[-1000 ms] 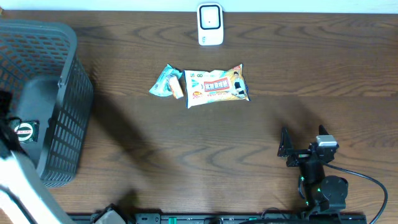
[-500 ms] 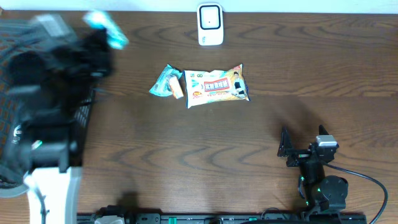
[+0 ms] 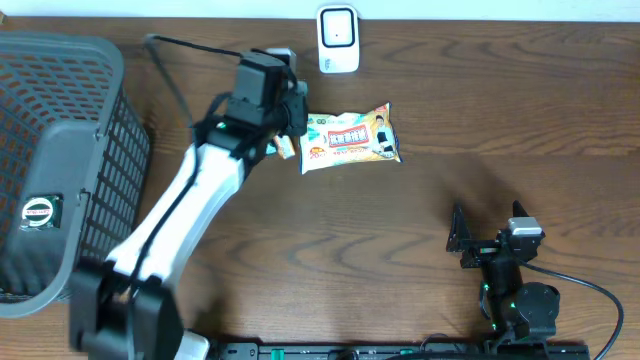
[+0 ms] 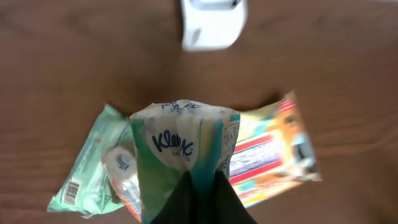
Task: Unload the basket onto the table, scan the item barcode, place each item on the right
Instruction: 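Carry the tissue pack to the scanner and release it beside the bag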
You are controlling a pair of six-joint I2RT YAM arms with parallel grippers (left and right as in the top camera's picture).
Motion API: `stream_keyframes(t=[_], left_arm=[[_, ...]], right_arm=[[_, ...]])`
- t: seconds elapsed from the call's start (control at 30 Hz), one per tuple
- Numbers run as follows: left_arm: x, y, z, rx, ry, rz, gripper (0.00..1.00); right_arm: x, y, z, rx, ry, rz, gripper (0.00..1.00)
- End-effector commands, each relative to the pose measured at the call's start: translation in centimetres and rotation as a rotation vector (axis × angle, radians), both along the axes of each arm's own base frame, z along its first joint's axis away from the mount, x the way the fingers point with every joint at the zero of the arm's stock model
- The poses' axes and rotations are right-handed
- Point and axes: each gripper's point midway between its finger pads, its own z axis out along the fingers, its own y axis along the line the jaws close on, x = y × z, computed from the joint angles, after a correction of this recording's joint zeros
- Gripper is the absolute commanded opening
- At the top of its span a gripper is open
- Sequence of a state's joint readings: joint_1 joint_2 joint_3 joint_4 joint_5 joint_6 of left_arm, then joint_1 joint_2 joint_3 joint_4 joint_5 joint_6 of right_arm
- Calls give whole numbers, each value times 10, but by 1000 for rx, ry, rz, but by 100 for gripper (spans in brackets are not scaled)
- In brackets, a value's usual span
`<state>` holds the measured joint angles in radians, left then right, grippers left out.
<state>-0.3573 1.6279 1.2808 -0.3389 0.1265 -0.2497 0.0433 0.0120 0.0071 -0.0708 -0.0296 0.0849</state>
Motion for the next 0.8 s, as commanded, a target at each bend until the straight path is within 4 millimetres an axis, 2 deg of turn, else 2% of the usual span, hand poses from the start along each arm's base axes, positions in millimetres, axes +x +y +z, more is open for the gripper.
stream_keyframes(t=[0.0, 0.07, 0.17, 0.27, 0.33, 0.37, 0.47, 0.57, 0.67, 0.73, 0.77], left_arm=[[12, 14, -48, 116, 73, 43, 8], [14, 19, -70, 157, 111, 63, 8], [14, 20, -92, 176, 156, 60, 12], [14, 23, -103, 199, 174, 68, 17], [16, 35, -104, 249, 166, 110, 27], [18, 44, -103, 287, 156, 142, 33], [21, 63, -98, 361, 132, 208, 41], [22, 64, -86, 356, 106, 219, 64], [23, 64, -68, 336, 66, 225, 66], [24, 64, -54, 322, 37, 231, 77], [24, 65, -45, 312, 19, 235, 77]], right_arm=[[0, 0, -1, -15, -1, 0, 99], [0, 0, -1, -15, -1, 0, 99], [0, 0, 0, -15, -1, 0, 99], [0, 0, -1, -15, -1, 0, 99], [0, 0, -1, -15, -1, 0, 99], [0, 0, -1, -15, -1, 0, 99], [0, 0, -1, -15, -1, 0, 99], [0, 0, 0, -15, -1, 0, 99], [0, 0, -1, -15, -1, 0, 99], [0, 0, 0, -15, -1, 0, 99], [0, 0, 0, -15, -1, 0, 99]])
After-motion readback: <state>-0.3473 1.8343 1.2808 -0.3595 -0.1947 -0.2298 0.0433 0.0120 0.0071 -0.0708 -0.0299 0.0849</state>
